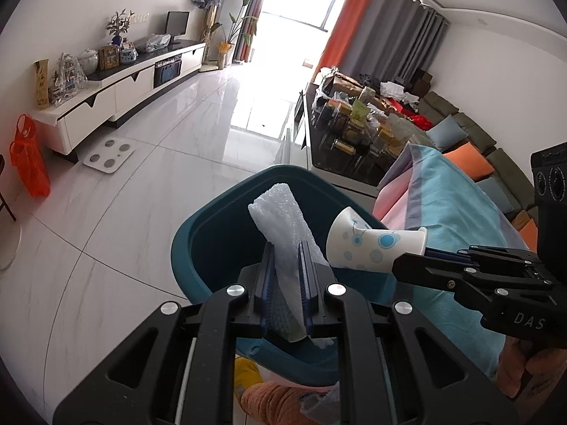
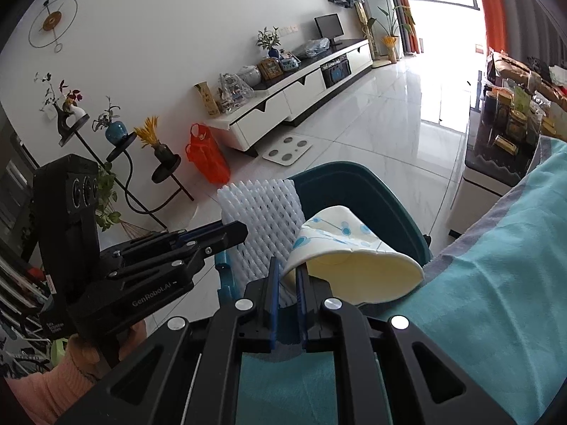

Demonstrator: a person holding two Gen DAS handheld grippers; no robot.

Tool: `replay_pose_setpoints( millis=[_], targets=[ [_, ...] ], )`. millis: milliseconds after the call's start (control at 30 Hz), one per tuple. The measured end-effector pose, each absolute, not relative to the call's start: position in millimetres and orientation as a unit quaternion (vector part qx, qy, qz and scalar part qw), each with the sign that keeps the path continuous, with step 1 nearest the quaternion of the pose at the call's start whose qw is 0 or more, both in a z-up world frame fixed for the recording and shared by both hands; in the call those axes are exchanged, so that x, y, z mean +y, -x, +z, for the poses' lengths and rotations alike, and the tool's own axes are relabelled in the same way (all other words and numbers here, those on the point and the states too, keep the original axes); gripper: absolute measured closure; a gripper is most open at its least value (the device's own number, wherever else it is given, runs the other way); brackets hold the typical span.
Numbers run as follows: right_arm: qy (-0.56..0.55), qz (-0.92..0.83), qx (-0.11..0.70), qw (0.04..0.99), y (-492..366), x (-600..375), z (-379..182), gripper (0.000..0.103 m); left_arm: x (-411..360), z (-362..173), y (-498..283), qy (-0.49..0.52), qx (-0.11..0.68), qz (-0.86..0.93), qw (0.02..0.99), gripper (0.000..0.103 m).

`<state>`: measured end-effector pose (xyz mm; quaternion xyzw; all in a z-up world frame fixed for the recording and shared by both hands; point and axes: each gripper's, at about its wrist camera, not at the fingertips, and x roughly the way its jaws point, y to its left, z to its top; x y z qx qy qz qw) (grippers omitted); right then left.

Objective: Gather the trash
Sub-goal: 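Carry the bag and cup over the teal bin and open both tools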

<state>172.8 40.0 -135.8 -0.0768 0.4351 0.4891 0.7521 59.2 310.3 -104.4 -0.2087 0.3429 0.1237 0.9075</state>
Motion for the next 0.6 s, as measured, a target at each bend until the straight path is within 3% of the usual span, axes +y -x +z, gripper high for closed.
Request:
replay_pose_setpoints(
  millis=[167, 333, 600],
  targets=[
    [0.071, 0.480, 0.445, 0.753, -178, 44, -139, 0.091, 307, -115, -75, 0.214, 0.349, 0.126, 0.904, 0.088],
    [0.064, 0.475, 0.444, 0.757, -178, 43, -138, 0.090, 309, -123, -84, 0.230, 0.350, 0.126, 0.899, 0.068],
    [0.045, 0.475, 0.435, 0.764, -175, 24, -129, 0.085, 301, -112, -74, 0.221, 0.327, 0.120, 0.911, 0.060]
  ],
)
